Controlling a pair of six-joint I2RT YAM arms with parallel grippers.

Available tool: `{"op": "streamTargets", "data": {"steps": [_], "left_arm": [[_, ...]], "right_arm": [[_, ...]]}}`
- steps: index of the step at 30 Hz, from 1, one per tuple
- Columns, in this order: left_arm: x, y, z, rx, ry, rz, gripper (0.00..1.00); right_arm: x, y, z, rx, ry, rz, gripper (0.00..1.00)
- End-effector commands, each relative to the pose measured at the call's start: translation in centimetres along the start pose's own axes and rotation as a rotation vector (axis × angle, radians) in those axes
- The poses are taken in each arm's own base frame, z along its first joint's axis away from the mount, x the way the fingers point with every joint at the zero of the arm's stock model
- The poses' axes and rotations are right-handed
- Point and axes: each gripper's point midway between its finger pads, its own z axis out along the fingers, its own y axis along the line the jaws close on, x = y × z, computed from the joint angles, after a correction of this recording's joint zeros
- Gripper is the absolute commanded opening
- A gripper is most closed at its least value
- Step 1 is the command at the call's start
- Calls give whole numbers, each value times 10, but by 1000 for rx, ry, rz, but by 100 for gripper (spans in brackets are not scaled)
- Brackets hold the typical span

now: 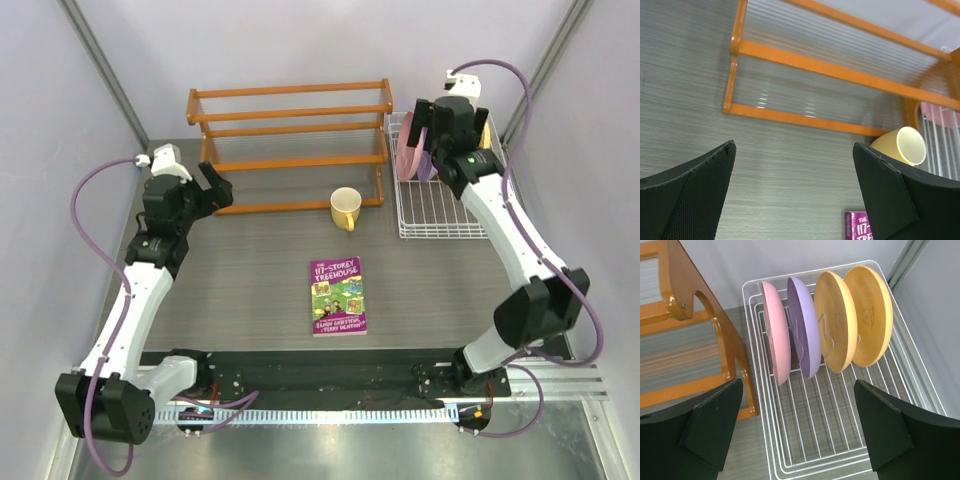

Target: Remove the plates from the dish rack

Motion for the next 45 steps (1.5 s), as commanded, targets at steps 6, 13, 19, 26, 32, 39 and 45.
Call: {"op": "streamTargets", "data": {"steps": [6, 13, 19, 26, 32, 39, 45], "left_arm": [[14, 17, 16, -58, 14, 37, 99], [19, 21, 23, -77, 36, 44, 99], [27, 24, 27, -85, 57, 41, 99], [30, 24, 28, -85, 69, 41, 99], [31, 22, 28, -76, 73, 39, 99], [34, 23, 28, -73, 84, 39, 99], [34, 22, 27, -71, 85, 41, 99]], "right_arm": [[-28, 8, 39, 88, -44, -85, 93], [0, 25, 76, 132, 11, -181, 86], [15, 42, 95, 179, 28, -260, 85], [31, 45, 114, 245, 49, -329, 76], [51, 38, 126, 308, 81, -371, 74], [70, 39, 133, 316, 113, -398, 63], [77, 32, 133, 341, 127, -411, 45]]}}
